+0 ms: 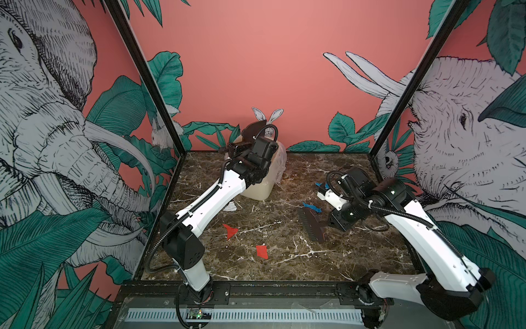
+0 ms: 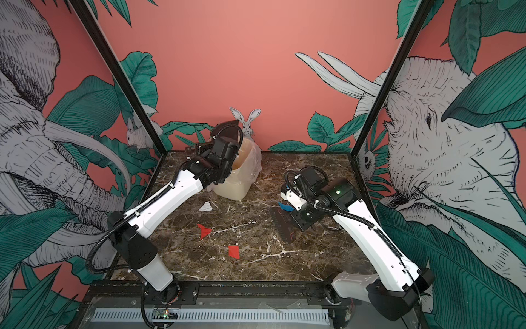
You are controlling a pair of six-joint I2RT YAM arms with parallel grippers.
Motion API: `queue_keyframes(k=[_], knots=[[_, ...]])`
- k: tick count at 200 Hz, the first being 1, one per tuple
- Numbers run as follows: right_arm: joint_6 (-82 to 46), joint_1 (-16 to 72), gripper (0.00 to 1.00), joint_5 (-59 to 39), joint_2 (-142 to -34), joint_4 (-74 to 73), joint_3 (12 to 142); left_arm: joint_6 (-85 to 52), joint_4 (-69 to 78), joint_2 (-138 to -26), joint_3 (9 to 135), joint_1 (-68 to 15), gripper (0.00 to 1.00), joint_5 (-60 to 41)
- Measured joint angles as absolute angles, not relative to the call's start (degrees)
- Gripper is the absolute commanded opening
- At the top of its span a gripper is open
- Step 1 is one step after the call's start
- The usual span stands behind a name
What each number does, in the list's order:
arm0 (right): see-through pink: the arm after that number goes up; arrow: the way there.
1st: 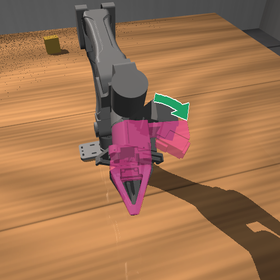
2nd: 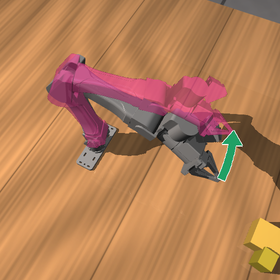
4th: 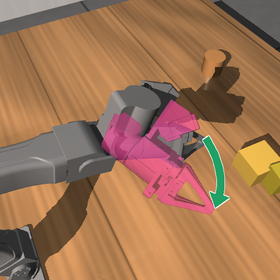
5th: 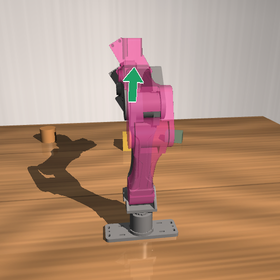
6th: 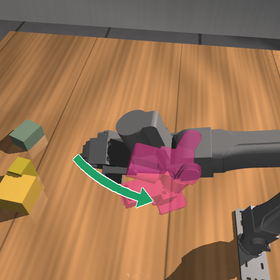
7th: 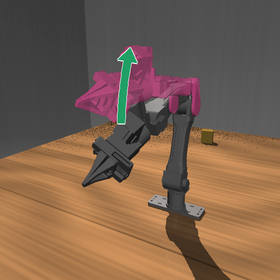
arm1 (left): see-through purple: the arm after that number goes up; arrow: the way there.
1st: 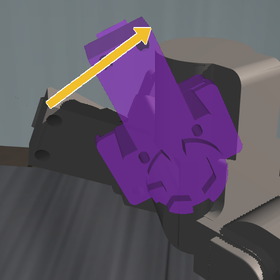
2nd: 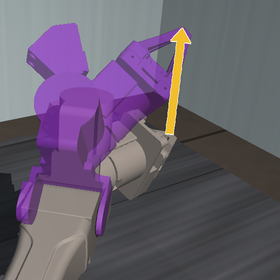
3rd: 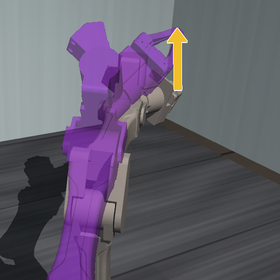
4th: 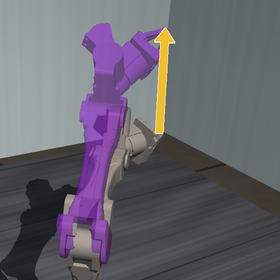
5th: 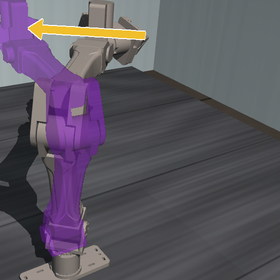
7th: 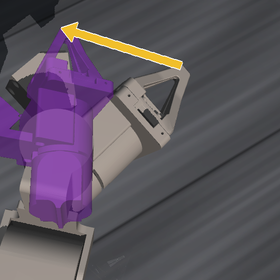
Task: Sweep away the paper scraps from the table
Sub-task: 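Tip the dustpan over the cream bin with the left gripper to dump scraps, then lower the empty dustpan with the left gripper while the right shifts the brush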
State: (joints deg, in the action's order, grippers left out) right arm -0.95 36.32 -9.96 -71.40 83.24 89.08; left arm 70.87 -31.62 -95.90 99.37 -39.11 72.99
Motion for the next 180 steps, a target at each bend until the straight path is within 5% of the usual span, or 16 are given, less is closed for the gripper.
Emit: queue_keyframes(k=[84, 145, 180], knots=[[-1.1, 36.3, 0.0, -9.2, -71.2, 83.2, 88.1, 74.0, -27.3, -93.3, 99.4, -39.1, 0.0, 74.0], [-1.1, 36.1, 0.0, -7.2, -71.3, 83.4, 88.1, 59.1, -37.6, -92.5, 110.9, -43.3, 0.0, 73.4], [-3.5, 36.3, 0.0, -14.7, -70.8, 79.7, 85.8, 37.1, -58.1, -93.3, 123.8, -47.3, 0.0, 67.4]])
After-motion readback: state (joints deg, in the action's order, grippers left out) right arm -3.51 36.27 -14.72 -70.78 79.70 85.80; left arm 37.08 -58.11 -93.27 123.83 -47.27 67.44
